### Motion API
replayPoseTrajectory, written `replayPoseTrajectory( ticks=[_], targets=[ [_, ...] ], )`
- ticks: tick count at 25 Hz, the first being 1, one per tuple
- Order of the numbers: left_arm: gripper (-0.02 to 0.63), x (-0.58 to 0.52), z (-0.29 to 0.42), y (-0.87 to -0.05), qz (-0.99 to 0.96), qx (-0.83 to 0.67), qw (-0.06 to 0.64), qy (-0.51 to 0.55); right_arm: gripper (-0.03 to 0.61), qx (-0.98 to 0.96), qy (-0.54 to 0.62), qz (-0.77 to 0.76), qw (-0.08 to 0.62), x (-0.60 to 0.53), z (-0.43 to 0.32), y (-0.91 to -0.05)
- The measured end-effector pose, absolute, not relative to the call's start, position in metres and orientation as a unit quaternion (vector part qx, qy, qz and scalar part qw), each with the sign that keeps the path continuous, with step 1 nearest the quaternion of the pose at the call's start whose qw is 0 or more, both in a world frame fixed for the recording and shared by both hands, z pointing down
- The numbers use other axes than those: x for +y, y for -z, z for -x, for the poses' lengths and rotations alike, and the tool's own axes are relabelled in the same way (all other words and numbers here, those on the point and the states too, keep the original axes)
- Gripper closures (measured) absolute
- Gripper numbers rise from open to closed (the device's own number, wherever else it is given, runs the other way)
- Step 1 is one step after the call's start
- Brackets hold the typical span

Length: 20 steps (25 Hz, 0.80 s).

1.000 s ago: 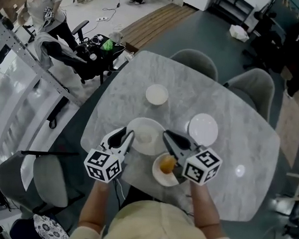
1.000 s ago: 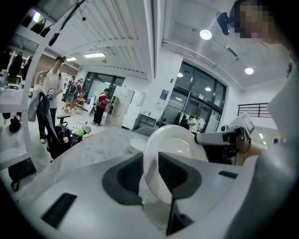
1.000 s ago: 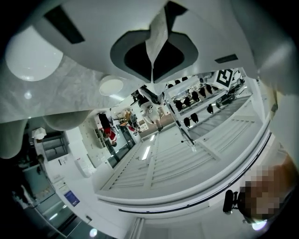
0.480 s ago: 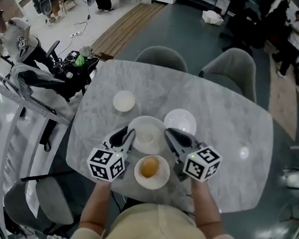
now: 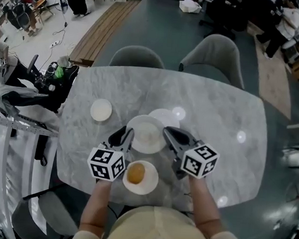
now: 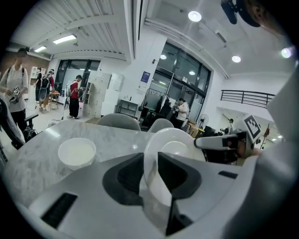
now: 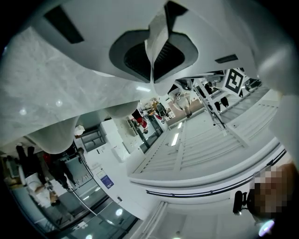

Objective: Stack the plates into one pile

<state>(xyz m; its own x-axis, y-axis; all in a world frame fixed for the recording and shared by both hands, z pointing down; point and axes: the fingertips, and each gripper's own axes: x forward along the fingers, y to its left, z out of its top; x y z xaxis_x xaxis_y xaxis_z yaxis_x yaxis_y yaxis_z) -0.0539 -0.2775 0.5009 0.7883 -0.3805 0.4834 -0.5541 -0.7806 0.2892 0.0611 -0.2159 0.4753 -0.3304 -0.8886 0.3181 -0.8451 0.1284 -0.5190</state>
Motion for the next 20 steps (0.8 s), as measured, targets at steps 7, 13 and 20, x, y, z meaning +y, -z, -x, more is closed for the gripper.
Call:
replayPoseTrajectory(
  ticks=[7,13,20],
  targets=[
    [0.518,-0.283,0.031,-0.528,-0.914,-0.244,0.212,-0.245,0.564,0.72,0.34,0.604,0.035,-0.217,-0.084,-0.508],
    [0.519,-0.282,0.008,-0.545,-0.906,-0.235,0.21,-0.282,0.564,0.696,0.363,0.619,0.031,-0.214,-0.105,-0.527],
    [0.518,-0.284,-0.011,-0.568,-0.894,-0.228,0.194,-0.333,0.563,0.661,0.398,0.635,0.028,-0.211,-0.12,-0.551]
  ],
)
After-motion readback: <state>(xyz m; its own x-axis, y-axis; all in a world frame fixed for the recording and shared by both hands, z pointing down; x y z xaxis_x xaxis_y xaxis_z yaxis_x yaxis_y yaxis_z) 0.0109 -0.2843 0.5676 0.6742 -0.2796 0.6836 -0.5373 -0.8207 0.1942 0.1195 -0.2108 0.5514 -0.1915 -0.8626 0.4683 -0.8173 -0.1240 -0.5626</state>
